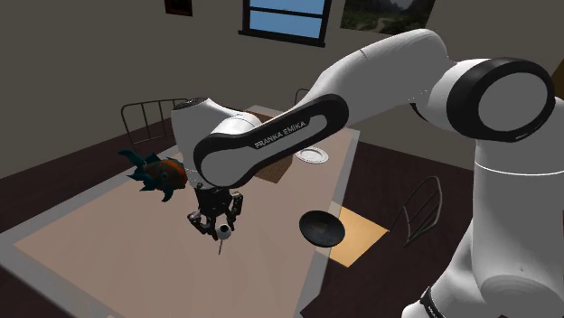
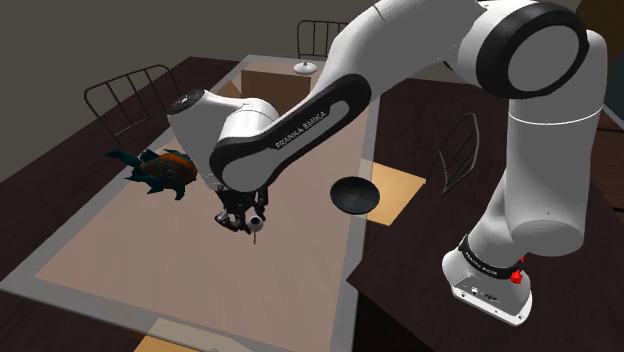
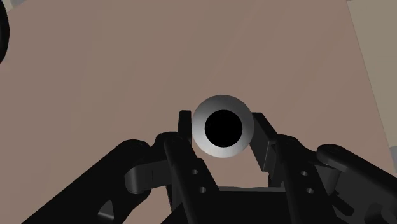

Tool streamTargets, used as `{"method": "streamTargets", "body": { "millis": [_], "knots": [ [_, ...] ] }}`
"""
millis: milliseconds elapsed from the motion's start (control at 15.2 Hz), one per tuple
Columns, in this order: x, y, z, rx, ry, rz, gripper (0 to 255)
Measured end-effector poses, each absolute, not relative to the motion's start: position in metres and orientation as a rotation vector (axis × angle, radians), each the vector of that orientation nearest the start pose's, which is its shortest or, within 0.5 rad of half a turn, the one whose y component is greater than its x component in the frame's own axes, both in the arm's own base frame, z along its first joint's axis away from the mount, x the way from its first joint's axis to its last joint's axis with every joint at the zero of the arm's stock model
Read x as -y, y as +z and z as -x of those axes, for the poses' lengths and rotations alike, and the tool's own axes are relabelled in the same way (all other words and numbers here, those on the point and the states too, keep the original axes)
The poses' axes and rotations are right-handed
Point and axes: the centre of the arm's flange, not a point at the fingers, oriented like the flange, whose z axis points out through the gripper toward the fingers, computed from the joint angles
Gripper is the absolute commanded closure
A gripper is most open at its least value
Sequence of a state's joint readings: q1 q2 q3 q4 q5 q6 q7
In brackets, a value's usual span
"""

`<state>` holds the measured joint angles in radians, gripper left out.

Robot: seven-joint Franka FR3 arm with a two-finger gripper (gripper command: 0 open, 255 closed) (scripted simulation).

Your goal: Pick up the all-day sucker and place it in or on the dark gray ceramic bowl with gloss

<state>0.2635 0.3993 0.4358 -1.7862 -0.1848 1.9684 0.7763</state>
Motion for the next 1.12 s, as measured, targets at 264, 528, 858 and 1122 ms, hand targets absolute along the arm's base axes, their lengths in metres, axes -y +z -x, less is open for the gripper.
{"method": "streamTargets", "body": {
  "millis": [264, 528, 858, 1122],
  "knots": [
    [-0.377, 0.356, -0.497, -0.009, 0.215, 3.249, 255],
    [-0.376, 0.378, -0.498, -0.009, 0.215, 3.249, 255],
    [-0.370, 0.402, -0.496, -0.009, 0.215, 3.249, 255],
    [-0.327, 0.410, -0.486, -0.010, 0.216, 3.250, 255]
  ]
}}
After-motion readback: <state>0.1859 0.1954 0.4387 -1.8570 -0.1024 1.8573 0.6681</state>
